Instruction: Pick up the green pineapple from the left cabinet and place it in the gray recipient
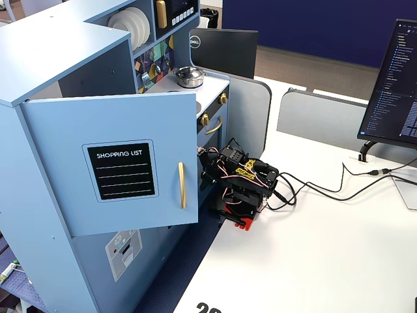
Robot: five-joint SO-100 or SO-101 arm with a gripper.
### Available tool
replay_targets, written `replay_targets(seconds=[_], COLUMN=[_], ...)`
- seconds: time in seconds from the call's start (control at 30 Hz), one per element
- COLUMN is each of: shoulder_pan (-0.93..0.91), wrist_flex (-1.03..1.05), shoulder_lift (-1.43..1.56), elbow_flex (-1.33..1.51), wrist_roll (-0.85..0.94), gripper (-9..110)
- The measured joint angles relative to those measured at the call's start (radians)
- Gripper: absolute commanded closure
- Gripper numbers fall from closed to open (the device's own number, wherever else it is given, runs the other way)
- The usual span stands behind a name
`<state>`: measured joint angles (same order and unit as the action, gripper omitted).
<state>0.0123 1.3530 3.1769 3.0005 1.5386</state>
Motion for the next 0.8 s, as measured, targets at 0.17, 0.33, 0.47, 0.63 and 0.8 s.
replay_targets(seconds=[0.17,0.33,0.47,0.63,0.8], shoulder_pan=[-0.029,-0.046,-0.057,-0.009,0.245], wrist_flex=[0.000,0.000,0.000,-0.015,-0.400], shoulder_lift=[0.000,0.000,0.000,0.000,-0.055], elbow_flex=[0.000,0.000,0.000,0.000,0.003], wrist_roll=[0.000,0.000,0.000,0.006,-0.120], gripper=[93,98,101,100,94])
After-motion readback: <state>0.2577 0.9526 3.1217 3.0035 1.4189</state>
